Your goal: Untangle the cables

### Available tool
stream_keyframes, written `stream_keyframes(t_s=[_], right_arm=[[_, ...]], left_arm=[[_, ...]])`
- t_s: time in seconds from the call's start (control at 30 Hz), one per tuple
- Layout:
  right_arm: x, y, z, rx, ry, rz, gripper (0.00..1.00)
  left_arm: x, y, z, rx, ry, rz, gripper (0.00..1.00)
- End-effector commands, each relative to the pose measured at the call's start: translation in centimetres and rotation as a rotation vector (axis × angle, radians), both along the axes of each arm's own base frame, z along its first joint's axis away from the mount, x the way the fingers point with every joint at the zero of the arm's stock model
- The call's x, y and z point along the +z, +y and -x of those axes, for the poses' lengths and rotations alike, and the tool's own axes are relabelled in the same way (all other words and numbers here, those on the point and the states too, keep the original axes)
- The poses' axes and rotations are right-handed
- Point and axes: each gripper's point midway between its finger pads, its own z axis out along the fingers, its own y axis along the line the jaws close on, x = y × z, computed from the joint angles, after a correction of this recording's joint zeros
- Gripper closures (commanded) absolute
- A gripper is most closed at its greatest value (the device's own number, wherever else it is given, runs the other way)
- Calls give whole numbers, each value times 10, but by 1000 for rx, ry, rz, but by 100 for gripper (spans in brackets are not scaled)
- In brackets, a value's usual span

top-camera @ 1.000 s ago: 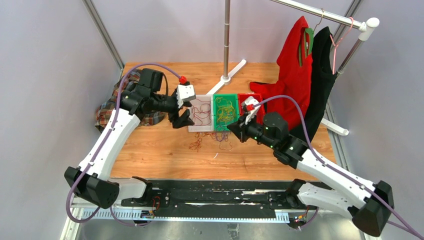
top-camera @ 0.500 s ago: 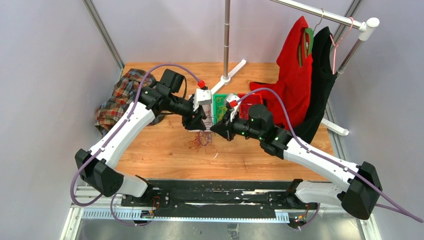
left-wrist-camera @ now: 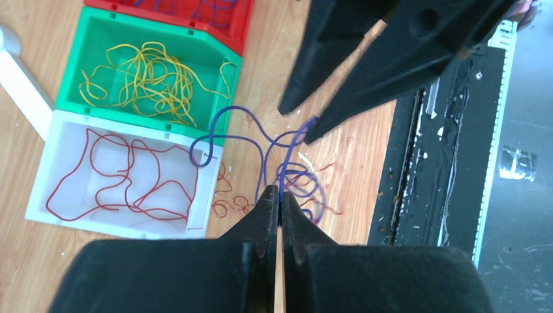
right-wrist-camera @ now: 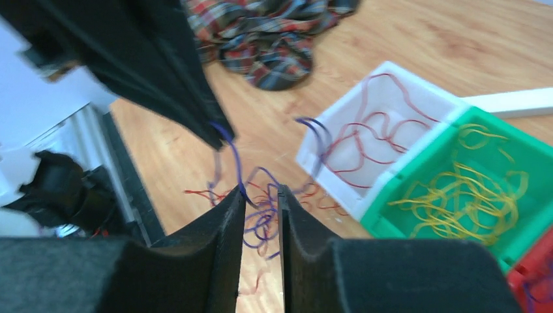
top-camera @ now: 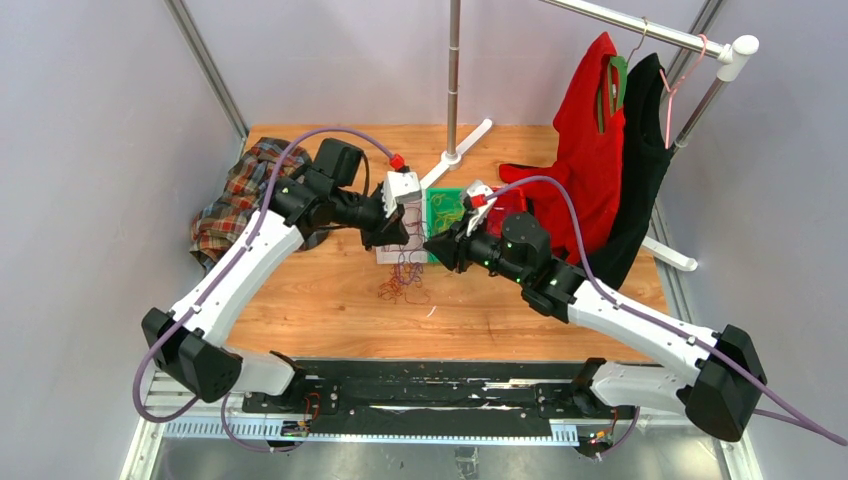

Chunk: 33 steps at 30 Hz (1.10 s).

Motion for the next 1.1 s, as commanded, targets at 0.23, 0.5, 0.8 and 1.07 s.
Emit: stream_keyframes(t_s=[0.23, 0.5, 0.8, 1.07], right_arm=[[2, -27, -22, -302, 47, -113, 38], [21, -3, 33, 23, 42, -282, 33], [53, 12, 44, 111, -50, -346, 31], [58, 39, 14, 63, -68, -308, 40]], left_arm=[[36, 4, 6, 170, 8, 115, 99], [70, -1, 9, 157, -23, 185, 99], [101, -5, 16, 153, -19, 254, 99], [119, -6, 25, 137, -20, 295, 99]])
